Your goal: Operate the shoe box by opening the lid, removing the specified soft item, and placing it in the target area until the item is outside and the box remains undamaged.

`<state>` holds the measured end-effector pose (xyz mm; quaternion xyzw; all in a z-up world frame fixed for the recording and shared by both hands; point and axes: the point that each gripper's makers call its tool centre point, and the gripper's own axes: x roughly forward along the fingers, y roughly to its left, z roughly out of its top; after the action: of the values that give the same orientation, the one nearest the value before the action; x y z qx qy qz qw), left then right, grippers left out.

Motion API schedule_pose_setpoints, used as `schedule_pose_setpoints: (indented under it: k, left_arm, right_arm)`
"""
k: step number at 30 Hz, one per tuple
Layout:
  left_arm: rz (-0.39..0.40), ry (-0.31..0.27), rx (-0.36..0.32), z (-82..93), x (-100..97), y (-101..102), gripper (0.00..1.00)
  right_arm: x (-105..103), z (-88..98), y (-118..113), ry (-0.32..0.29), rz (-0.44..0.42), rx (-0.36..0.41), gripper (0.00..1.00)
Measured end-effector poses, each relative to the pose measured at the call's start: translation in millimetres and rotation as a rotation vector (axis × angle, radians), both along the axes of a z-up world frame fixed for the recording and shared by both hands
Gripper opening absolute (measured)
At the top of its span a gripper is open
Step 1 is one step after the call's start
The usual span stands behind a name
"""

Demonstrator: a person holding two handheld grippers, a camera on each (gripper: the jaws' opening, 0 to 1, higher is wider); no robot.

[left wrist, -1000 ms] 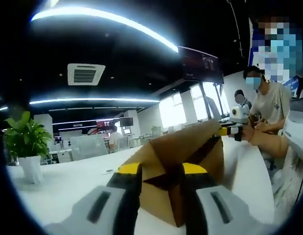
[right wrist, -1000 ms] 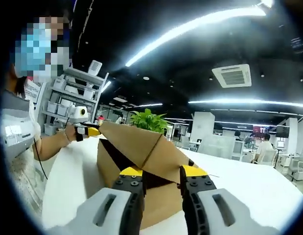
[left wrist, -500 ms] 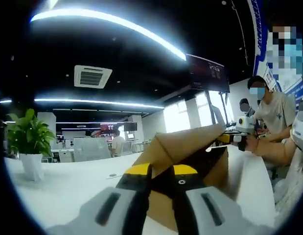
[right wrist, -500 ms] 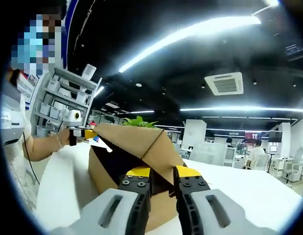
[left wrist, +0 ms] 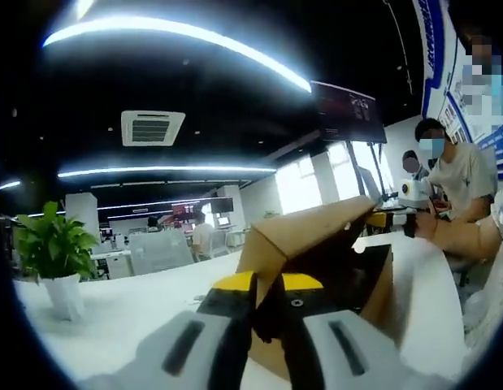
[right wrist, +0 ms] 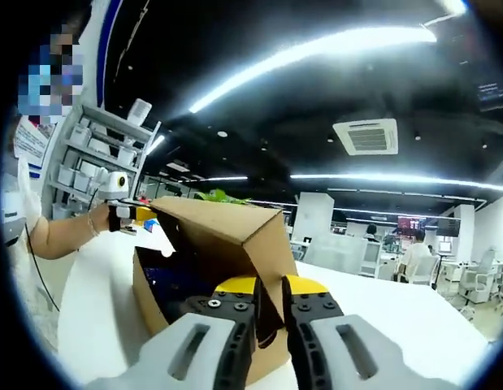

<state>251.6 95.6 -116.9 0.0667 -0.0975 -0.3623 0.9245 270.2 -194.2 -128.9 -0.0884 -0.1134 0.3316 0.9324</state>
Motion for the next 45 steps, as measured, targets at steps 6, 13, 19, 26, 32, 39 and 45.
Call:
schedule_pose_setpoints:
  k: [6, 13, 19, 26, 32, 39, 45]
  left_arm:
    - [0.021, -0.003, 0.009, 14.1, 14.2, 0.4, 0.08]
    - [0.054, 0.009, 0.017, 30.2, 36.0, 0.9, 0.07]
    - [0.068, 0.032, 0.010, 37.4, 48.7, 0.2, 0.07]
    - [0.094, 0.057, 0.034, 43.6, 63.7, -2.7, 0.06]
    - [0.114, 0.072, 0.050, 45.4, 73.5, -3.1, 0.06]
    - [0.123, 0.071, 0.007, 46.2, 80.6, -1.3, 0.06]
    - [0.152, 0.077, -0.037, 47.8, 90.1, -0.4, 0.05]
  right_arm:
    - [12.9, 12.9, 0.4, 0.024, -0.049, -0.030, 0.08]
    - [29.3, 24.9, 0.8, 0.054, -0.105, -0.055, 0.06]
    - [41.2, 31.3, -0.3, 0.072, -0.133, -0.082, 0.06]
    - [55.9, 37.5, -1.1, 0.094, -0.162, -0.114, 0.05]
    - [63.7, 39.1, -1.0, 0.112, -0.174, -0.116, 0.05]
    - [73.7, 41.2, -2.8, 0.130, -0.204, -0.094, 0.04]
    - [85.3, 42.1, -6.0, 0.165, -0.202, 0.018, 0.04]
